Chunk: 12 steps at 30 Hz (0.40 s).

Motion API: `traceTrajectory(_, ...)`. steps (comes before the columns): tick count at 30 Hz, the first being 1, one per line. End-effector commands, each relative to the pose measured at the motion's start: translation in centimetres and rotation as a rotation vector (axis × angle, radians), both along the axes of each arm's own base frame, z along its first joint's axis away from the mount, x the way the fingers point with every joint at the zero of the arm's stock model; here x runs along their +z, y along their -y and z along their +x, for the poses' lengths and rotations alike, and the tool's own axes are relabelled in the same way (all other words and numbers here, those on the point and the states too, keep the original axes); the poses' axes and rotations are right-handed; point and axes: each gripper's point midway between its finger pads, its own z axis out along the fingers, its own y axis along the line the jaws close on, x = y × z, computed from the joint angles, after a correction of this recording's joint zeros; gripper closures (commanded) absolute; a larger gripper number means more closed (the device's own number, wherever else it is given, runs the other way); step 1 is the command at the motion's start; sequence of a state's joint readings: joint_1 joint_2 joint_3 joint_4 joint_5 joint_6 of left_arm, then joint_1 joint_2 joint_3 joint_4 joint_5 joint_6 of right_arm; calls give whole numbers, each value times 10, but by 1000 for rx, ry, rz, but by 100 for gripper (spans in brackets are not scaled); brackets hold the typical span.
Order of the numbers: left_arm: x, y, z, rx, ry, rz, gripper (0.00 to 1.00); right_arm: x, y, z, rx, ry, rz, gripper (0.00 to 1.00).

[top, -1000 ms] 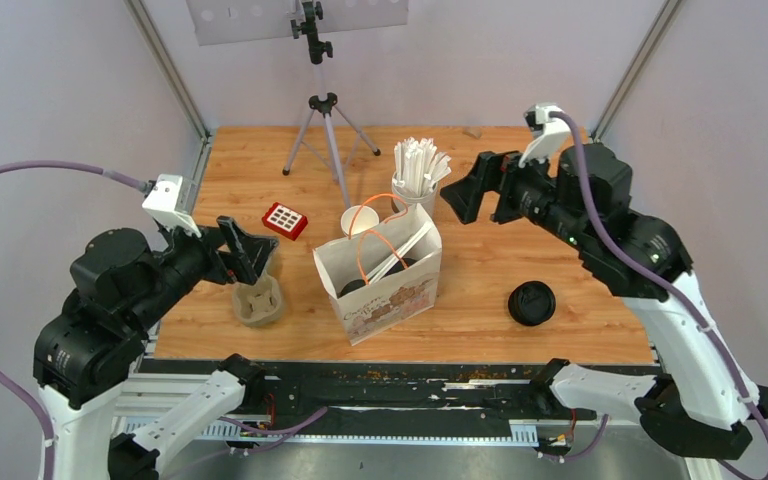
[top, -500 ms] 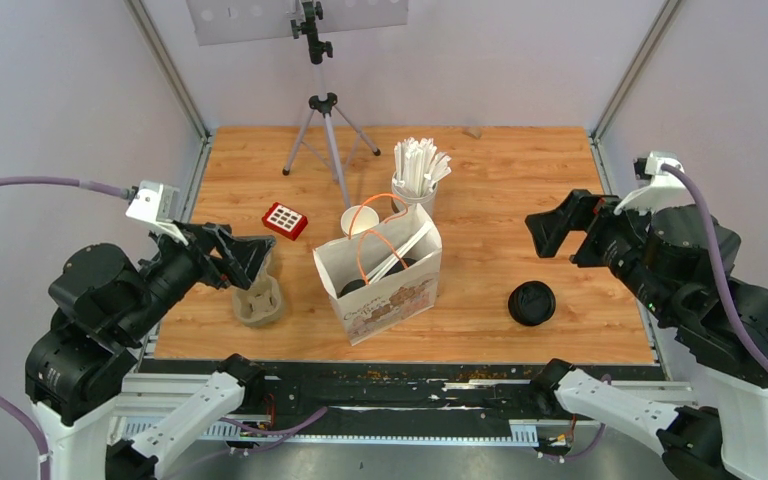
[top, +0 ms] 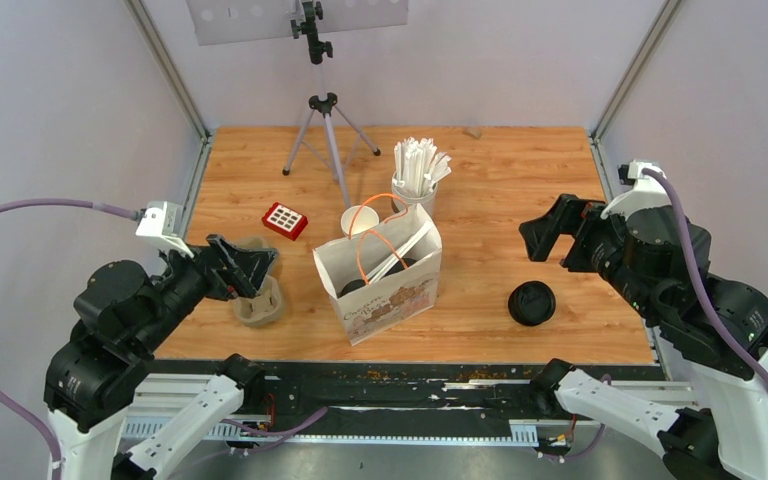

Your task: Pack the takeout coffee

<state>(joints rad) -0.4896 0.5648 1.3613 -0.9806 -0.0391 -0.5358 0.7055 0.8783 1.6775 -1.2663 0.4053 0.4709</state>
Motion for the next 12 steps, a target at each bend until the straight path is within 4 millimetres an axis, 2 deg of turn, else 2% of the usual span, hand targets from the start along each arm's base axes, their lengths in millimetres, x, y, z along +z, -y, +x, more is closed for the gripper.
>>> traceTrajectory(1,10,4,6,7,19,-49,0,14,-3,4,-9,58,58,0)
traceTrajectory(12,6,7,5,-4,6,-49,0,11,-6,2,8,50,70,0)
